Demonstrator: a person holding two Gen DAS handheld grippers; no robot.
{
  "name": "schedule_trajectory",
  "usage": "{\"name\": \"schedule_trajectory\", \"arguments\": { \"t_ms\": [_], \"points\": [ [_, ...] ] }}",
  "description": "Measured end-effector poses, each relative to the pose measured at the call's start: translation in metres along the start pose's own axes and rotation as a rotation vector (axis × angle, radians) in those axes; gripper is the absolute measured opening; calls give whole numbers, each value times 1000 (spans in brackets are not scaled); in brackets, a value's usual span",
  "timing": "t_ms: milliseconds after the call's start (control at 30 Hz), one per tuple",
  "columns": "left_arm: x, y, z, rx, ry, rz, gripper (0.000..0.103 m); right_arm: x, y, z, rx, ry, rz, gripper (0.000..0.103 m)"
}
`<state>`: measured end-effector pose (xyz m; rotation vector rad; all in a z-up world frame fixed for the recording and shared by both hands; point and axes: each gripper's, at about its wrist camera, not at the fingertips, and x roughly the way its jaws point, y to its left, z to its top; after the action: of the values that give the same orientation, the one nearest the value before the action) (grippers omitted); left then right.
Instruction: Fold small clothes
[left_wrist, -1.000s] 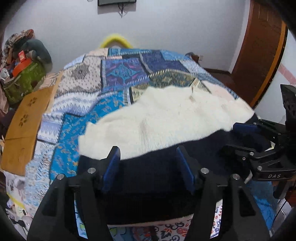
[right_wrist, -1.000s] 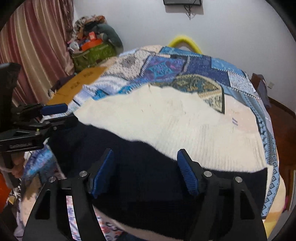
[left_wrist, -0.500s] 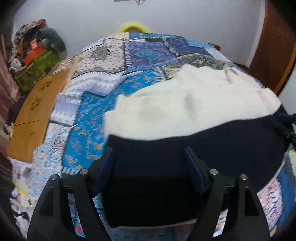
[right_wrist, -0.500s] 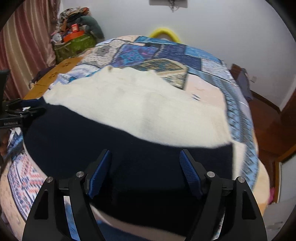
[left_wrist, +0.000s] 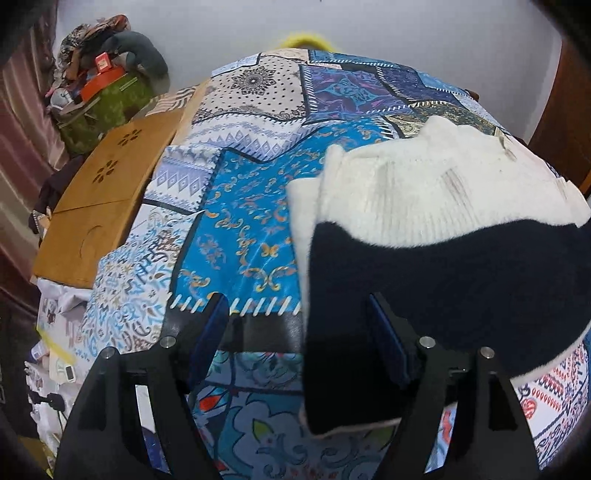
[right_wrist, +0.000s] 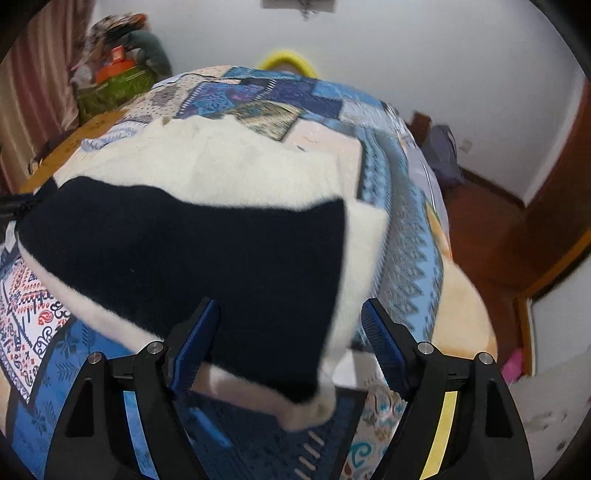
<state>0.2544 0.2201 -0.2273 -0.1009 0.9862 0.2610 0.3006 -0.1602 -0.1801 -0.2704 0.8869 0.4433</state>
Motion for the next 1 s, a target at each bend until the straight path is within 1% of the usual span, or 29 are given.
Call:
{"name": "schedule_trajectory", "arguments": {
  "t_ms": [100,167,233,367,433,500,600,667,733,800,933,1000],
  "points": [
    [-8,4,-3,-14,-1,9,76,-3,-13,-5,70,3,27,77],
    [-15,7,-4,-29,-6,8,76,-8,-16,-7,93,-1,32,77],
    [-26,10,-4,-53,-18,5,76,-13,-14,-6,89,-12,22,77],
    [-57,14,-4,-124,-70,-51,76,-30,-6,2,65,-63,35,77],
    [-69,11,-5,-131,-93,-62,76,-37,0,7,54,-93,48,77],
    [-78,5,-7,-131,-95,-88,76,-43,9,15,40,-124,74,77],
    [-78,-3,-15,-151,-53,-151,76,-45,25,24,14,-149,120,77],
    [-76,-8,-23,-178,-20,-185,76,-40,39,29,-11,-152,149,78],
    [-73,-12,-30,-194,-2,-184,76,-32,50,32,-29,-140,172,79],
    [-68,-17,-39,-209,17,-208,76,-17,62,31,-45,-114,191,79],
    [-54,-21,-46,-288,99,-337,76,18,74,24,-35,-19,219,79],
    [-47,-20,-47,-339,118,-403,76,26,75,20,-33,-14,218,81]
  ]
}}
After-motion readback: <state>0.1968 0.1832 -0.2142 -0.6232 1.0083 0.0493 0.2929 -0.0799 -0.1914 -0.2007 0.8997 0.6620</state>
